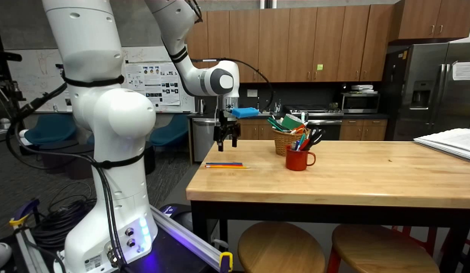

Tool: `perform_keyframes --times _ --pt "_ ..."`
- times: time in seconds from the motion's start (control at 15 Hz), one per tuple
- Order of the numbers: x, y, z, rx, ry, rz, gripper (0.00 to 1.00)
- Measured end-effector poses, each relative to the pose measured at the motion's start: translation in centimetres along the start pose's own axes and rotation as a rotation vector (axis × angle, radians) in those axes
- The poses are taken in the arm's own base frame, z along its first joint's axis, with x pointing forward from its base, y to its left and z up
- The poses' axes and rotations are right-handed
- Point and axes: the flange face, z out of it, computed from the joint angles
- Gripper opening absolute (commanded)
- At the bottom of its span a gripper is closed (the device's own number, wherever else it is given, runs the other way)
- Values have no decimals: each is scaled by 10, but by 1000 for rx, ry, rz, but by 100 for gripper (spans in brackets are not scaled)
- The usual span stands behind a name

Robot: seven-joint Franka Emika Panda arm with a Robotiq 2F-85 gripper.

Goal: Put the pens together

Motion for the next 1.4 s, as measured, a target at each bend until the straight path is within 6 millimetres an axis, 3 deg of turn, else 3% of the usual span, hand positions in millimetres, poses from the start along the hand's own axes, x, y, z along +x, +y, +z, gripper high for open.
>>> perform_keyframes --times 0.73,1.4 --pt "6 9 -10 -12 8 619 100" --pt "-3 4 -9 19 38 1168 100"
